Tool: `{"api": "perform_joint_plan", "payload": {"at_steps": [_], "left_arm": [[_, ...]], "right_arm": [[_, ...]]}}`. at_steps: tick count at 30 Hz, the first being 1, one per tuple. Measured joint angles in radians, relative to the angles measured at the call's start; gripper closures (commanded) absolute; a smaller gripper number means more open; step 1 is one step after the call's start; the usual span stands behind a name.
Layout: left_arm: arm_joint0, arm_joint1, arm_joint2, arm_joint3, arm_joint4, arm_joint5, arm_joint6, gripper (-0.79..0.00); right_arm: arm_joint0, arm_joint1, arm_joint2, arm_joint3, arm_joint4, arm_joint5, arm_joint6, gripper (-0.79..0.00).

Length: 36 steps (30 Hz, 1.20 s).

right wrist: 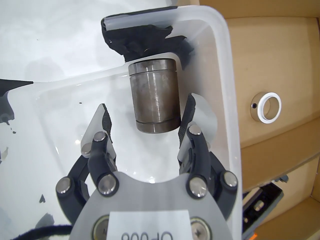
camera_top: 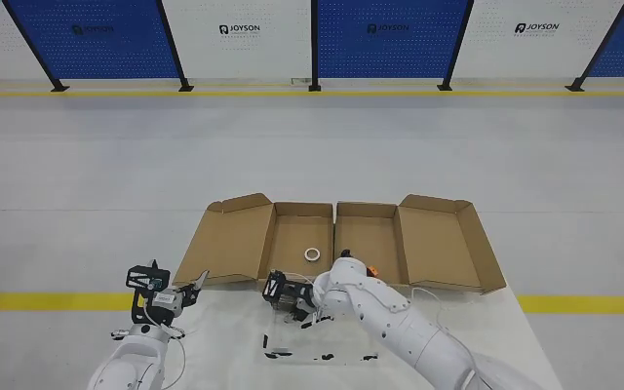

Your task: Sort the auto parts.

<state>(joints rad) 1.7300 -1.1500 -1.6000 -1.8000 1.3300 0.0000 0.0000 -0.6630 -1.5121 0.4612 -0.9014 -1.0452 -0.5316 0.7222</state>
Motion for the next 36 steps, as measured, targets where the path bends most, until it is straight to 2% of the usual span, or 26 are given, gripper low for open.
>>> {"api": "perform_joint_plan", "payload": {"at_steps": [3,6,10,12,15,20,30,36], "left_arm": [[0.0,0.0,0.0,0.0,0.0,0.0,0.0,-0.785],[0.0,0.0,0.0,0.0,0.0,0.0,0.0,-0.785],[0.0,0.0,0.0,0.0,0.0,0.0,0.0,-0.785],[0.0,0.0,0.0,0.0,0.0,0.0,0.0,-0.785],[0.0,0.0,0.0,0.0,0.0,0.0,0.0,-0.785],[0.0,0.0,0.0,0.0,0.0,0.0,0.0,-0.785],[0.0,0.0,0.0,0.0,0.0,0.0,0.0,-0.785],[0.0,0.0,0.0,0.0,0.0,0.0,0.0,-0.785]], "right_arm": [[-0.002,-0.013,-0.016,0.007,-0.012,-0.006,-0.011,-0.526],[-0.006,-0.011,-0.013,-0.011,-0.025,-0.034,-0.037,-0.554],[-0.027,0.007,0.011,-0.059,-0.07,-0.018,-0.073,-0.625],[-0.037,0.016,0.024,-0.081,-0.081,-0.012,-0.072,-0.705],[-0.051,0.026,0.041,-0.103,-0.091,-0.002,-0.056,-0.72],[-0.049,0.018,0.044,-0.096,-0.084,0.006,-0.024,-0.69],[-0.004,-0.031,0.021,0.006,-0.044,-0.002,-0.026,-0.505],[0.016,-0.069,-0.009,0.079,-0.036,-0.005,-0.028,-0.434]]}}
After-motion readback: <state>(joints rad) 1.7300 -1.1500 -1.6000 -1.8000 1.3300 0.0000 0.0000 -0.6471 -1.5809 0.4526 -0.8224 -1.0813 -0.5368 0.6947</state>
